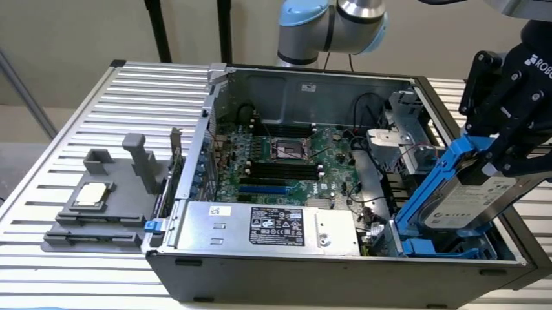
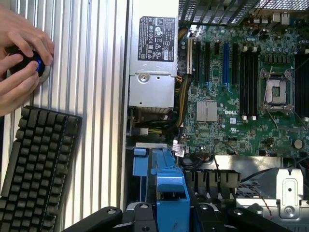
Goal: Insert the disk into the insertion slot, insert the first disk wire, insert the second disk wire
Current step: 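Insert the disk into the insertion slot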
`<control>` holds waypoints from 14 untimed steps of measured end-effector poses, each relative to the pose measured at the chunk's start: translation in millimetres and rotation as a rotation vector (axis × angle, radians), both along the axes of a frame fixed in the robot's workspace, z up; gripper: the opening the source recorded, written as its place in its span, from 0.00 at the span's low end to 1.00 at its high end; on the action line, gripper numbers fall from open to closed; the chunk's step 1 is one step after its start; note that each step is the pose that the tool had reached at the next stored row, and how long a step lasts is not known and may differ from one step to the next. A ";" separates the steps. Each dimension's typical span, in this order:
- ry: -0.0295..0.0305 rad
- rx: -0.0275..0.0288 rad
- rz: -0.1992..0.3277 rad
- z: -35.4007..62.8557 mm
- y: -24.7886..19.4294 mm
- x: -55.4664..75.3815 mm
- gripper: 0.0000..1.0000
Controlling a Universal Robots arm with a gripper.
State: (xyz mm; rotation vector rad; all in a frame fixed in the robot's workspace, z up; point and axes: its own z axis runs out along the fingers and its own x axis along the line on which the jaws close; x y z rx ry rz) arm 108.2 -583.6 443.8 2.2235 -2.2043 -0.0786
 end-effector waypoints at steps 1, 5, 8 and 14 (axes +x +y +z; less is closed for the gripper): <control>0.0001 0.0002 0.000 -0.2 -0.1 0.2 0.33; 0.0001 0.0002 0.002 -1.5 -0.5 0.7 0.33; 0.0002 0.0000 0.004 -2.8 -0.9 0.8 0.33; 0.0007 0.0022 0.010 -5.3 -2.1 1.0 0.33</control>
